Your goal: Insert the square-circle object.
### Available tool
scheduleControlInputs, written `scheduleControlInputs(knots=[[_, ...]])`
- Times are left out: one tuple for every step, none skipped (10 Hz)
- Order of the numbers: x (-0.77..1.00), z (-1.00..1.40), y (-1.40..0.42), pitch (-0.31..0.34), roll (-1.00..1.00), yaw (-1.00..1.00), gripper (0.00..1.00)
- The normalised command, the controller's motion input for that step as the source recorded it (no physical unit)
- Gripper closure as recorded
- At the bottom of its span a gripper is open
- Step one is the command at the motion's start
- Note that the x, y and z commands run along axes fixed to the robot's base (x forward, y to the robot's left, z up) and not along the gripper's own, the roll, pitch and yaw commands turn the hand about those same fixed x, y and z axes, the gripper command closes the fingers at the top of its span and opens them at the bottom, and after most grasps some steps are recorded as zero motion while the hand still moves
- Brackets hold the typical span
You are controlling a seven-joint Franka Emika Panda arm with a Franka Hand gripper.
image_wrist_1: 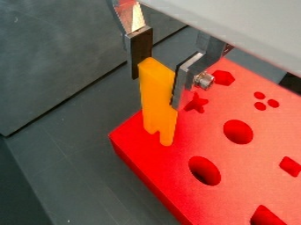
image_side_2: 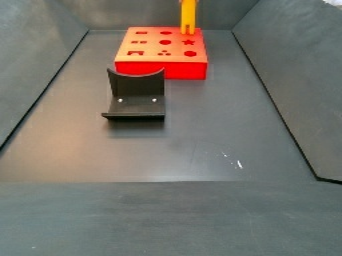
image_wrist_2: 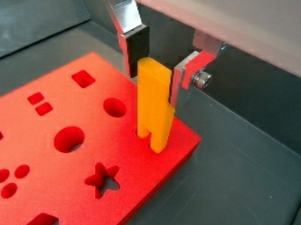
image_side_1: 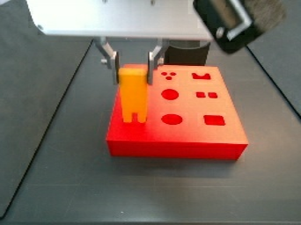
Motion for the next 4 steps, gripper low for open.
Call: scheduleControlInputs(knots=[[0.0, -1.0, 0.0, -0.004, 0.03, 0.0, 1.0], [-0.01, -1.0, 0.0, 0.0, 0.01, 0.0, 1.0], [0.0, -0.64, 0.0, 0.0, 0.08, 0.0, 1.0], [0.0, 0.0, 0.0, 0.0, 0.0, 0.0, 1.0]])
